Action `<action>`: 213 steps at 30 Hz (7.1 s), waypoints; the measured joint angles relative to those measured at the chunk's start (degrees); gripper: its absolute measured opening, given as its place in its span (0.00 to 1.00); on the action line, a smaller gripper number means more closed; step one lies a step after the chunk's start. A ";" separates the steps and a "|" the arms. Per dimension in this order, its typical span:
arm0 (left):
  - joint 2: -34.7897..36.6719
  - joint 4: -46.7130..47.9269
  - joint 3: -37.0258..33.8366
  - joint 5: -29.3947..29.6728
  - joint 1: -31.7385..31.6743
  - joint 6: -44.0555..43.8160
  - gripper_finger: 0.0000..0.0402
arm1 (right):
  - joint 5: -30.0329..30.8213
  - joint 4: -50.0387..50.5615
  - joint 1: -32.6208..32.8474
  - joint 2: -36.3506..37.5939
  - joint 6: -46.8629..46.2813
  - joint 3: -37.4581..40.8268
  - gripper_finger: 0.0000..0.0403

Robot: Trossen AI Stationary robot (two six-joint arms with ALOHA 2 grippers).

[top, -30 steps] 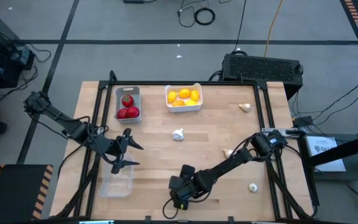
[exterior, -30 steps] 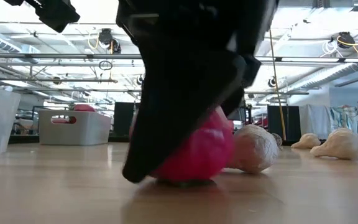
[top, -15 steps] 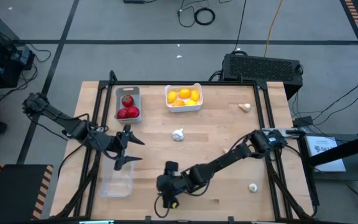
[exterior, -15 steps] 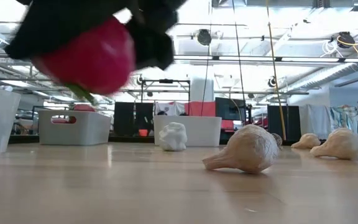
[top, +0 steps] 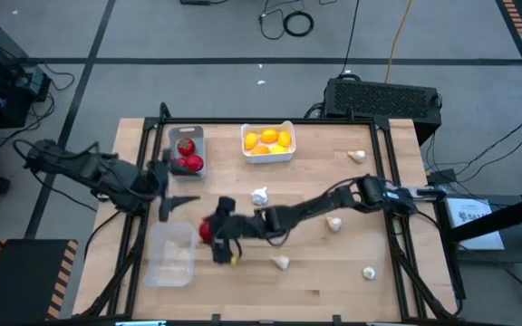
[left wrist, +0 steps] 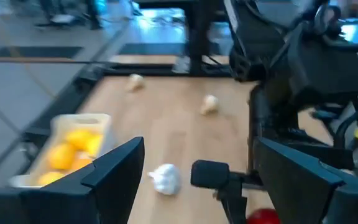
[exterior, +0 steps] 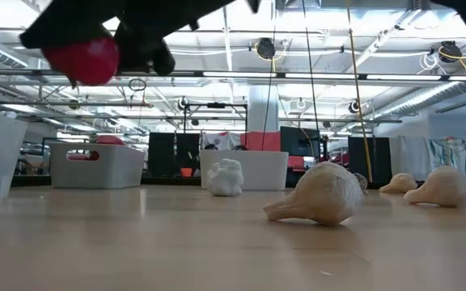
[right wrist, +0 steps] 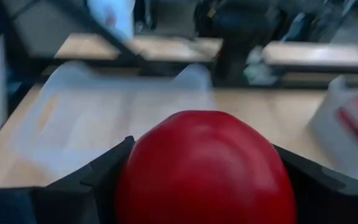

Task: Sort produce into baskets
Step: Put the tomato into the gray bin, then put the garlic into the transparent bin

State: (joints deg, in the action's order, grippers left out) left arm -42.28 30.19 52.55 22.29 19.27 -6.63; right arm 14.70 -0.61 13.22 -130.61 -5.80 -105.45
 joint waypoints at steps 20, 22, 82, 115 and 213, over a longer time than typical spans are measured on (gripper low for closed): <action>5.67 0.25 3.83 4.32 -23.13 5.83 0.76 | -6.63 -39.00 -21.82 -9.57 -0.92 -1.86 0.73; 5.53 -0.29 3.79 3.43 -23.82 5.57 0.76 | -8.68 -39.44 -23.97 -11.83 -1.79 -5.32 0.73; -3.34 -5.19 2.52 3.00 -25.27 8.83 0.76 | -18.10 -8.71 -29.98 -20.70 2.81 -26.29 0.93; -6.20 -23.43 -16.63 -23.93 -14.81 0.10 0.76 | 9.06 88.98 -3.61 -0.04 -13.36 -21.98 0.93; -63.59 -28.41 2.96 2.75 -15.55 -20.08 0.76 | 11.26 17.76 10.92 55.53 -27.63 60.67 0.93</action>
State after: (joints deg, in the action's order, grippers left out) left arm -105.87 1.78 55.51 25.05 3.73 -26.71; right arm 25.95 17.15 24.14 -75.07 -33.43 -44.77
